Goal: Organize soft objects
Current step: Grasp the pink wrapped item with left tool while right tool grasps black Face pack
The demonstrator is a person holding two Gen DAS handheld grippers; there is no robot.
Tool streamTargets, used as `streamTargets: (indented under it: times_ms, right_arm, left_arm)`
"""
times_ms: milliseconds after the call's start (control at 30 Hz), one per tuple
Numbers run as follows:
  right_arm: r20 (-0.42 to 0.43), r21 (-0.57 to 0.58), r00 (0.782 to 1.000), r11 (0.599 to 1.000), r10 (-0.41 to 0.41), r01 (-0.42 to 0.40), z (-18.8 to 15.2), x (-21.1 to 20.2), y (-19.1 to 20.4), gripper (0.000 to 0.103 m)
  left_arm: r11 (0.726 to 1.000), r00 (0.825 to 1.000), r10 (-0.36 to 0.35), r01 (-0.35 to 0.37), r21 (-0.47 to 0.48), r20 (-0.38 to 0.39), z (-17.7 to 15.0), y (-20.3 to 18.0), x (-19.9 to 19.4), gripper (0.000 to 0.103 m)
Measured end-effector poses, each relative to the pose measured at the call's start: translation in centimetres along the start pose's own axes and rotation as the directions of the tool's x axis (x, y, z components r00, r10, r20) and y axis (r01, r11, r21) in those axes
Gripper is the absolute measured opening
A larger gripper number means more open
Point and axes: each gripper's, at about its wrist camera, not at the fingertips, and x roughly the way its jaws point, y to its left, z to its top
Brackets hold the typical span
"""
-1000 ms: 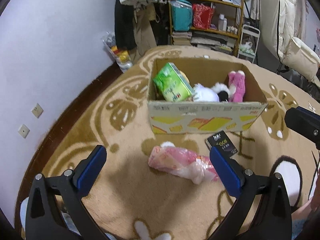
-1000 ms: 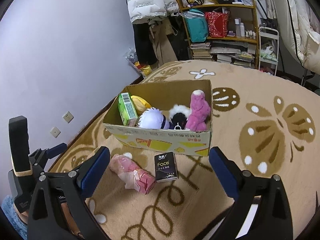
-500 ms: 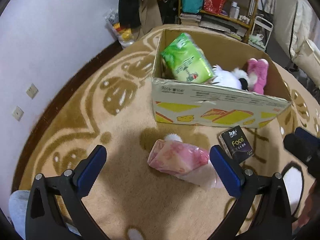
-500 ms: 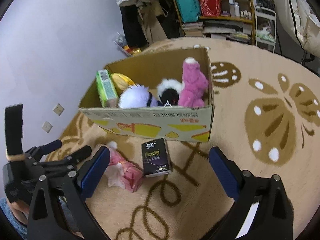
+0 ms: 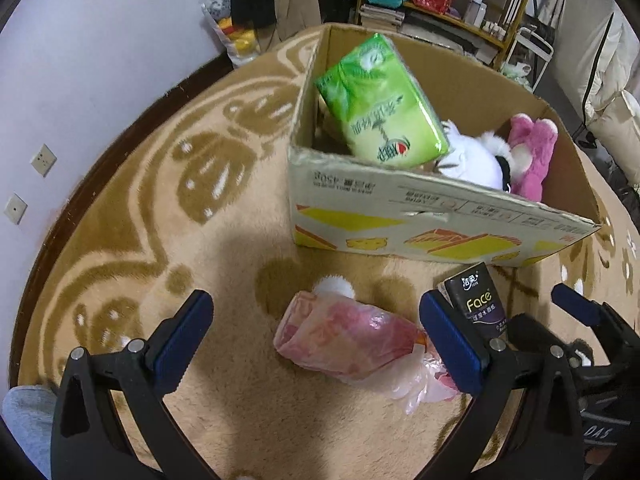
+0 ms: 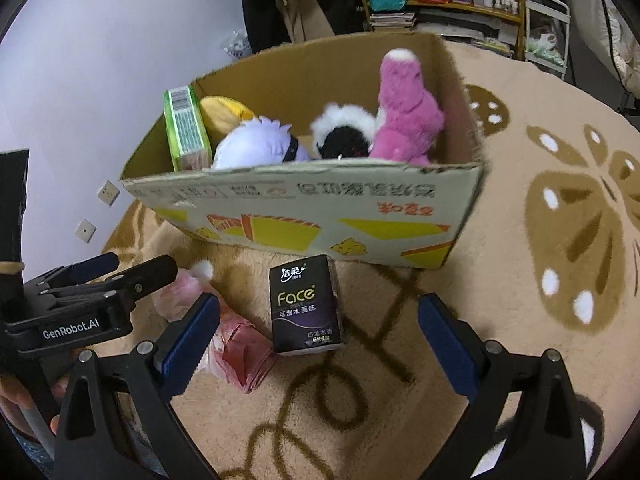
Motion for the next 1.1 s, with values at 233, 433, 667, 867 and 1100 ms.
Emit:
streamTargets:
  times_ms: [233,433,667,867,1100]
  right_arm:
    - [-0.038,-0.048,0.999,0.999,-0.017,0.015,-0.3,1.7,0.8,0.103]
    - [-0.080,-0.067,0.996,0.997,-0.040,0.034,-0.7,3.4,0.5,0.101]
    - [-0.109,-0.087,0.992,0.995,-0.065,0.055,-1.1,4.6,0.3,0.100]
    - [-0.112,-0.122,0.990,0.990,-0.090,0.077,-1.2,5.7,1.3,0.099]
    - [-0.108,-0.151,0.988,0.984,-0.108,0.091,-1.6,6.1,2.3,0.090]
  left_arm:
    - [0.999,0.998,-0.024,0.023,-0.022,-0.061,0.2,0.0,2.1,0.102]
    - [0.999,0.994,-0.021,0.019,-0.027,-0.104,0.2,-0.1,3.8,0.102]
    - [0.999,0.985,-0.043,0.038,-0.032,-0.168,0.3,-0.9,6.0,0.102]
    - [0.999,0.979,-0.041,0.035,-0.033,-0.199,0.4,-1.5,6.9,0.102]
    - [0.999,0.972,-0.034,0.031,-0.018,-0.232,-0.1,-2.2,7.4,0.102]
